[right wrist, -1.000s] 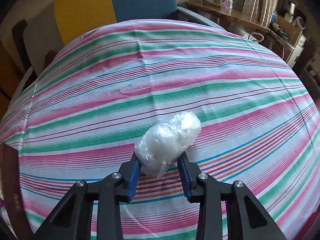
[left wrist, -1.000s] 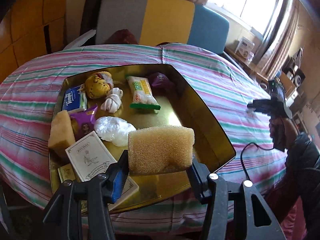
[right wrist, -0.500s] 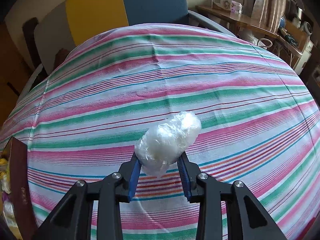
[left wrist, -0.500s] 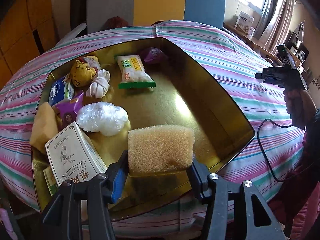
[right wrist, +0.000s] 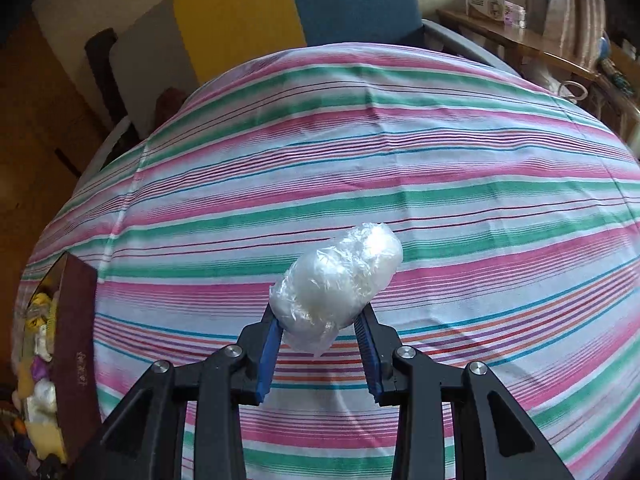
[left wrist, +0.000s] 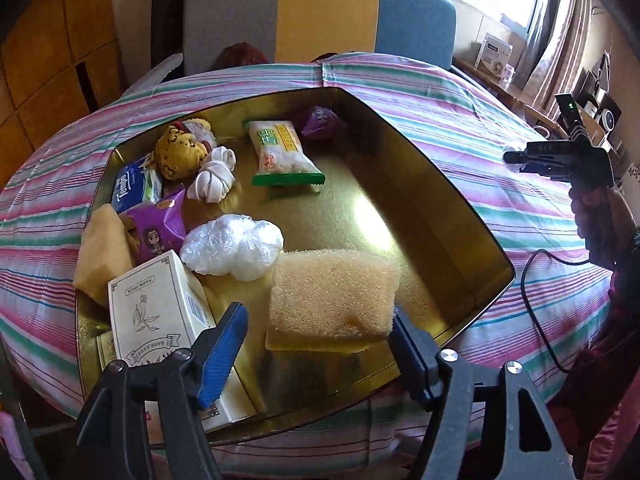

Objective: Organize objects
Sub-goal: 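Lower the yellow sponge into the gold tray and open the left gripper, then carry the plastic-wrapped bundle over the tray and open the right gripper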

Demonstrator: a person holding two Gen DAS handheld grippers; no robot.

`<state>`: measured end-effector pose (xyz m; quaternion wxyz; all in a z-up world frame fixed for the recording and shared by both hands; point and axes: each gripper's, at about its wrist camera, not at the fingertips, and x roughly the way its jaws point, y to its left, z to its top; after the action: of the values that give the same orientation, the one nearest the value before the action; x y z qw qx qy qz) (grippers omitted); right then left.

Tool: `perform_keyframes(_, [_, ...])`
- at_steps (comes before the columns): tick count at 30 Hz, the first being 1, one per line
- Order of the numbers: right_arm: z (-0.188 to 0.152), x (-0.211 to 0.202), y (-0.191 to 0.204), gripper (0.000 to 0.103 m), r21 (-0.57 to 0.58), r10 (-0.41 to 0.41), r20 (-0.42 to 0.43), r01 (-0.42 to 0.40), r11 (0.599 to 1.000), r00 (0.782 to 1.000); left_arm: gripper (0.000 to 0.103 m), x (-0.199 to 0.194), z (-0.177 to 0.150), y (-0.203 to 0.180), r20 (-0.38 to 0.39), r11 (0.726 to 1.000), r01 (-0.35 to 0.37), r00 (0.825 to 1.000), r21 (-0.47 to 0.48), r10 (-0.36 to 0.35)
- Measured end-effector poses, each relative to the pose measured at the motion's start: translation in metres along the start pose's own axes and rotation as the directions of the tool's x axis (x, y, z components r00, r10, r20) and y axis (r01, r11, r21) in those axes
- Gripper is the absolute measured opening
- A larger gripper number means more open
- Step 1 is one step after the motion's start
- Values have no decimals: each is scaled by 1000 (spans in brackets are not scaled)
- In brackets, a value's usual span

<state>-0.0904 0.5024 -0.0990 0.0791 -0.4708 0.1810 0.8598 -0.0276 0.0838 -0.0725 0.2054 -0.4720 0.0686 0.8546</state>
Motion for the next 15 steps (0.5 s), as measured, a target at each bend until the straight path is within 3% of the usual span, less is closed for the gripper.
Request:
perform_keyframes(4, [-9,6,28,36,-98,51,-35,-54,994,998,71,-8,0,2,23,1000,-5,1000,-3,5])
perform_keyframes(7, [-16,13,41,36,-150,42,-65,-52,987,997,71,-12,0,3,34,1000,-12,999,-7,12])
perform_keyframes(11, [-19,19,45,36,-175,28,-80,-42,984,996,72,-17,1,3,49,999,-32,998,-8,33])
perform_keyframes(15, [-17,20,43,36,-175,19,-82,-33,984,996,80,-25,2,3,78,998,-59,995,-4,59])
